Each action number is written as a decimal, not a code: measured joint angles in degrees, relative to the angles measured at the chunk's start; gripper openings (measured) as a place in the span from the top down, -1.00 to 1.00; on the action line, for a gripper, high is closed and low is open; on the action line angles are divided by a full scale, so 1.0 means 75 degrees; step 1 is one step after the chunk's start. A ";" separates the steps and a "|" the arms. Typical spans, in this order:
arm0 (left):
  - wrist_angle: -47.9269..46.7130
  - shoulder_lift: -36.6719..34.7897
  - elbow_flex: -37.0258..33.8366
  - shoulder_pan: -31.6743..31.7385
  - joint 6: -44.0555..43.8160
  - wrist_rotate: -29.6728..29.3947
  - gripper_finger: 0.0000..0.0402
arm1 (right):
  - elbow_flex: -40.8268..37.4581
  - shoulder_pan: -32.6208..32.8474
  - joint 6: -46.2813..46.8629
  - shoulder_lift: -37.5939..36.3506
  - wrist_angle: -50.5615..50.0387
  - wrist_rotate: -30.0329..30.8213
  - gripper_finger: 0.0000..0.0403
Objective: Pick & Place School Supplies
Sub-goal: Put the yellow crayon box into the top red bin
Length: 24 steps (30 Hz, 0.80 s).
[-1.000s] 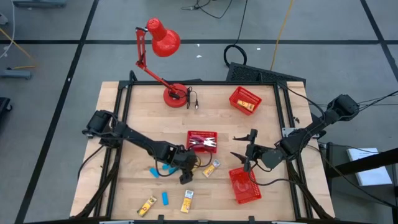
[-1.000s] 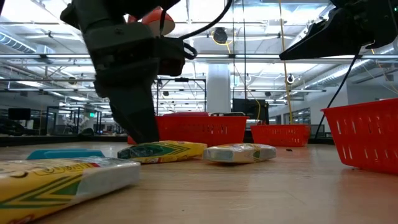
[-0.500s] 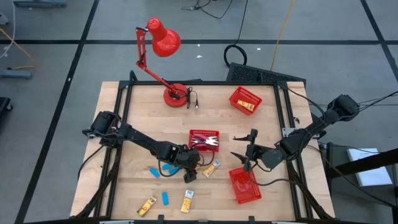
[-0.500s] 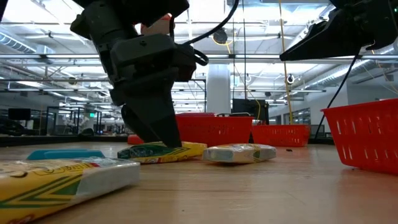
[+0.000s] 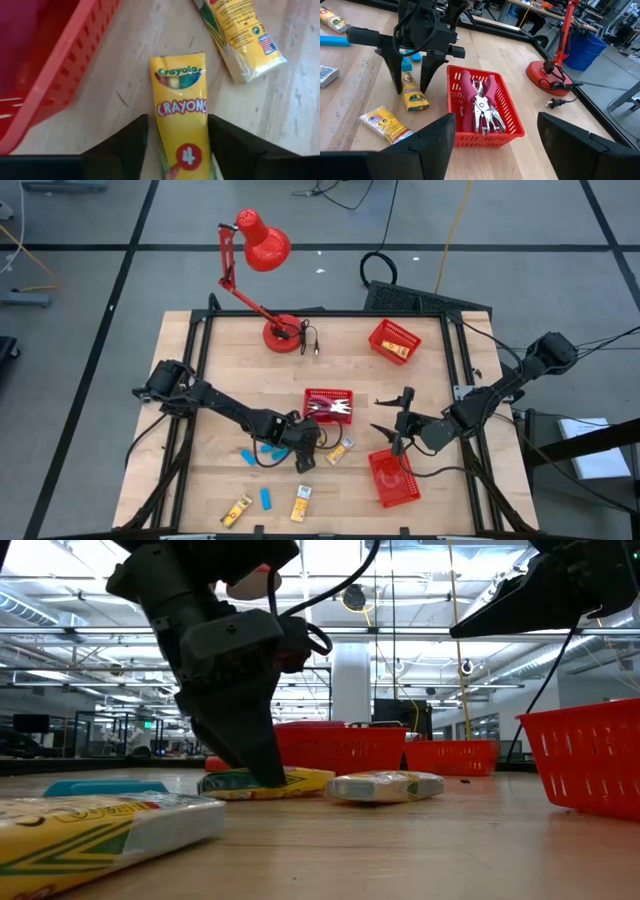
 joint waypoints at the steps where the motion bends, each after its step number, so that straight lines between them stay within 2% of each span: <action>1: -0.0008 0.0000 -0.0002 -0.0008 -0.0006 -0.0036 0.10 | 0.0000 0.0000 -0.0002 0.0000 0.0001 0.0004 -0.36; 7: 0.0075 -0.0006 0.0010 -0.0151 -0.0010 0.0124 0.75 | 0.0000 0.0000 0.0001 0.0000 0.0002 0.0007 -0.36; 17: -0.0346 -0.0220 -0.0003 -0.0426 0.0146 0.0247 0.76 | 0.0000 0.0000 0.0001 0.0000 -0.0001 -0.0026 -0.16; 24: -0.1604 -0.1327 -0.0079 -0.0616 0.0146 -0.0947 0.76 | 0.0000 -0.0034 0.0085 0.0003 0.0001 -0.0252 -0.14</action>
